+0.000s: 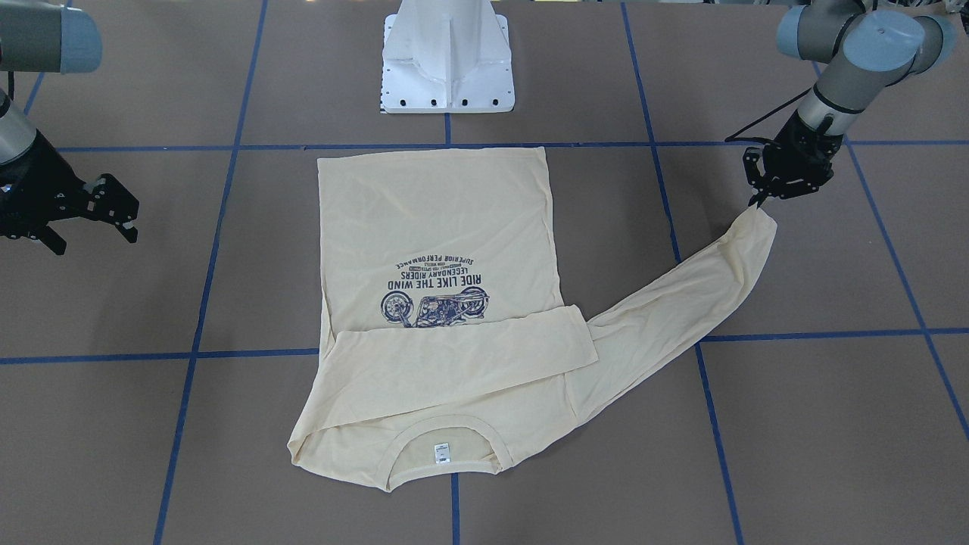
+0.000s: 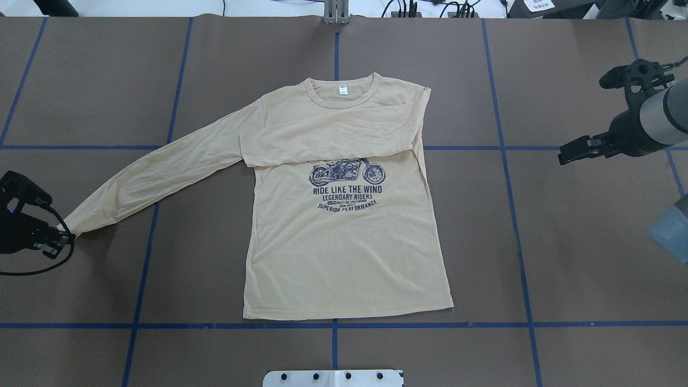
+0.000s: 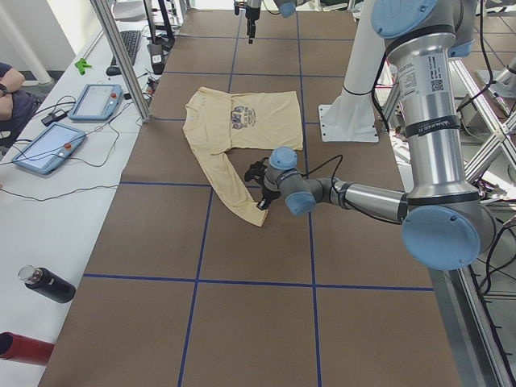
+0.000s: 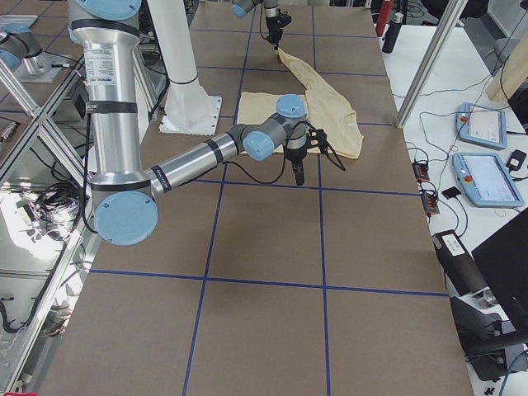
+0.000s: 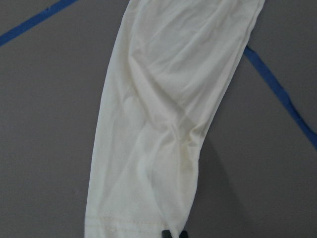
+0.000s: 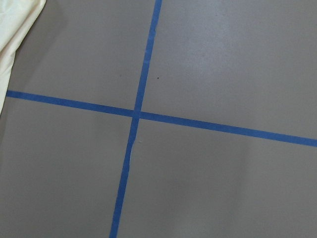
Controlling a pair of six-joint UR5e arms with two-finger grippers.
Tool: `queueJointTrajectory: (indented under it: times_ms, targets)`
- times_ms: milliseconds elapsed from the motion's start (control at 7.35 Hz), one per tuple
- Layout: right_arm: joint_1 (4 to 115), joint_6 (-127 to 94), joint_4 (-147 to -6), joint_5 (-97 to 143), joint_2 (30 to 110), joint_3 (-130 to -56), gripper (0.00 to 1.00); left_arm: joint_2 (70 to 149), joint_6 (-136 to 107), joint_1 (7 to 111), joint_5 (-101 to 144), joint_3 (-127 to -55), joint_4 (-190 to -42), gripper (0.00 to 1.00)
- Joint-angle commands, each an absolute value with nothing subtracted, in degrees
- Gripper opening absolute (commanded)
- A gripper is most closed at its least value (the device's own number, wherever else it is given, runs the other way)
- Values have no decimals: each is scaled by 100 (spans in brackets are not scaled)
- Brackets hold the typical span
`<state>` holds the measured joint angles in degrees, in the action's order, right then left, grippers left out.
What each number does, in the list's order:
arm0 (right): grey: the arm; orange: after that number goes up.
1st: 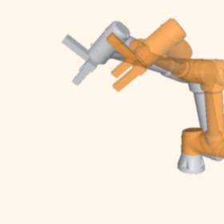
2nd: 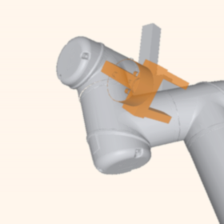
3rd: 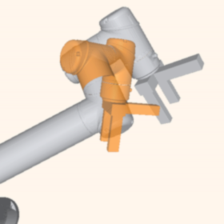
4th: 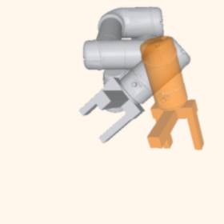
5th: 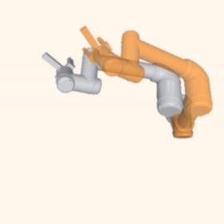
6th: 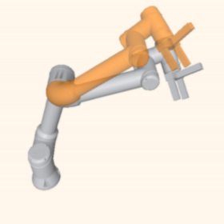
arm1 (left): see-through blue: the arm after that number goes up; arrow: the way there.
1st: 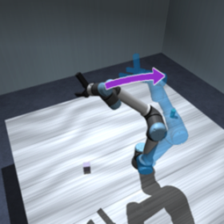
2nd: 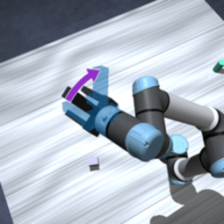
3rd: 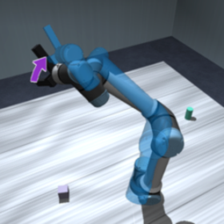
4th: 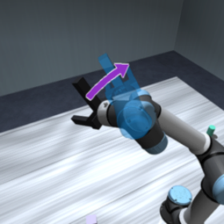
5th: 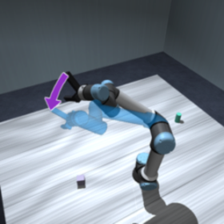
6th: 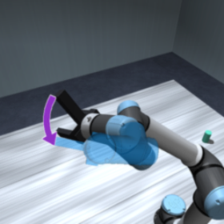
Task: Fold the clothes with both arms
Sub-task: 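Fold the other sleeve across the shirt body with the left gripper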
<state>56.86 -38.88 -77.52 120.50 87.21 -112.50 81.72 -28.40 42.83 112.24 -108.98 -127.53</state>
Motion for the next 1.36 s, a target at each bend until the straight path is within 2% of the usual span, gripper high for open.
queueJointTrajectory:
  times_ms: [0, 136, 408, 544, 816, 1089, 1225]
  targets:
    - [5687, -3893, -7752, 12050, 8719, -11241, 100, 9843, -2839, 4447, 11197, -11057, -10716, 0]
    - [5687, -3885, -7752, 12041, 8710, -11241, 100, 10888, -2848, 4439, 11197, -10952, -9644, 0]
    - [5687, -3894, -7752, 12041, 8684, -11241, 100, 12884, -2970, 4395, 11215, -10305, -7882, 0]
    - [5687, -3894, -7752, 12041, 8675, -11241, 100, 13633, -3406, 4386, 11215, -9761, -7771, 0]
    - [5687, -3928, -7761, 12041, 8640, -11233, 100, 15521, -4074, 4368, 11232, -7797, -7629, 0]
    - [5687, -3981, -7752, 12050, 8622, -11232, 100, 16563, -4891, 3958, 11224, -6379, -7707, 0]
    - [5687, -3981, -7752, 12050, 8596, -11232, 100, 16724, -5496, 3772, 11215, -6050, -8065, 0]
